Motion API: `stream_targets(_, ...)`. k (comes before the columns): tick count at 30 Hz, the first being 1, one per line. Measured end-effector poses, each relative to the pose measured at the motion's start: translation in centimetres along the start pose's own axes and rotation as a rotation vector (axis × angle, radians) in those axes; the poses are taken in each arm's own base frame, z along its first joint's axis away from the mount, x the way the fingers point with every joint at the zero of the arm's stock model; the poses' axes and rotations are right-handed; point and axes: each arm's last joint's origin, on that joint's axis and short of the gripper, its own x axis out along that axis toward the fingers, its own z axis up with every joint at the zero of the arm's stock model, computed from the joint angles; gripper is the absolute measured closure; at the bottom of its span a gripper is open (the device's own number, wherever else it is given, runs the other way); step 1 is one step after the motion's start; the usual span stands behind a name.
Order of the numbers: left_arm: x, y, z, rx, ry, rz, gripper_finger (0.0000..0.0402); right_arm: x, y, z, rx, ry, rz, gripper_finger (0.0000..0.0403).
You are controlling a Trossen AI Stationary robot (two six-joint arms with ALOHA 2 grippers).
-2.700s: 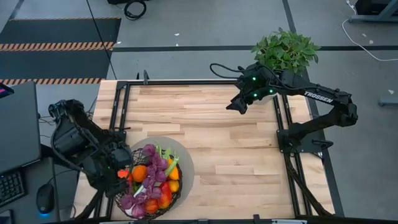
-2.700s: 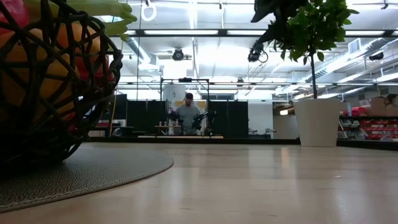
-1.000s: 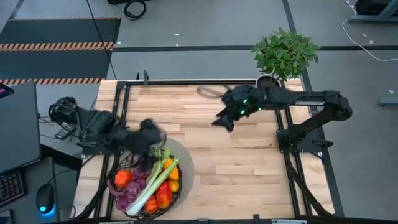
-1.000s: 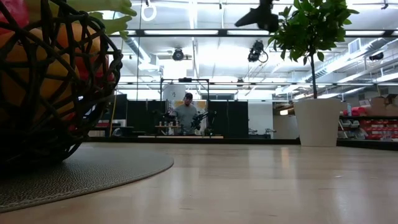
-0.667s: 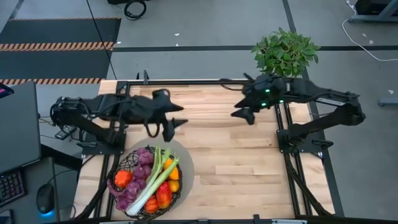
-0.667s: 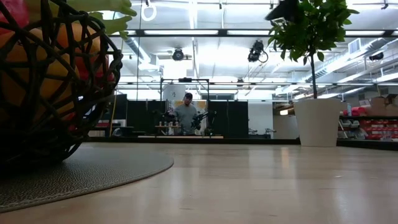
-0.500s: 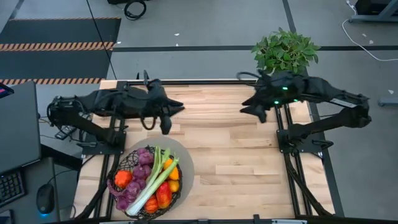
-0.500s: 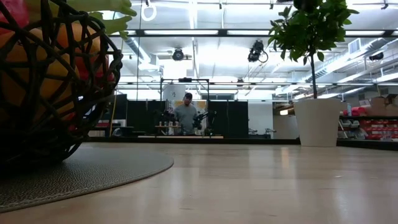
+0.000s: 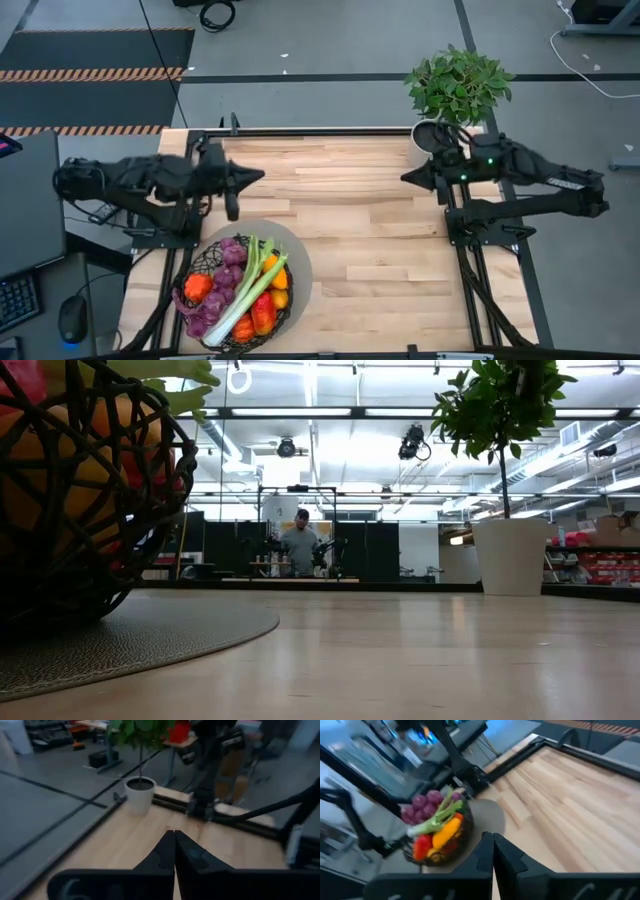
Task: Build produce basket
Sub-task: Return to Home Position
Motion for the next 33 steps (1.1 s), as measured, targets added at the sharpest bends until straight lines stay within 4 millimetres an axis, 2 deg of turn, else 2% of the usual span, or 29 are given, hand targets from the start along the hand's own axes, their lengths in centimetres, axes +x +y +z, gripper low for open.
stream_targets(4,-0.5,1.4,-5.3,-0.106,-0.112,-0.087,0.04,1.1,-1.8,-2.8,0.056,-0.048,0.032,0.0385)
stream_targets(7,-0.7,2.6,-8.8,-0.184,-0.227,-0.166,0.04,2.3,-3.3,-4.9,0.066,-0.089,0.06,0.0395)
stream_targets(10,-0.7,3.8,-12.5,-0.246,-0.273,-0.219,0.04,3.3,-4.6,-6.7,0.097,-0.174,0.114,0.0395)
stream_targets(13,-1.0,4.8,-15.2,-0.295,-0.307,-0.233,0.04,4.0,-6.0,-8.4,0.165,-0.256,0.165,0.039)
stream_targets(21,-1.6,6.2,-18.9,-0.314,-0.365,-0.246,0.0401,4.9,-8.8,-11.7,0.194,-0.355,0.192,0.0397)
stream_targets(27,-1.2,6.8,-22.5,-0.377,-0.486,-0.295,0.0401,5.1,-9.7,-12.4,0.029,-0.367,0.132,0.039)
stream_targets(33,-1.2,6.9,-23.0,-0.309,-0.469,-0.284,0.0401,5.4,-10.8,-13.5,0.055,-0.307,0.142,0.0396)
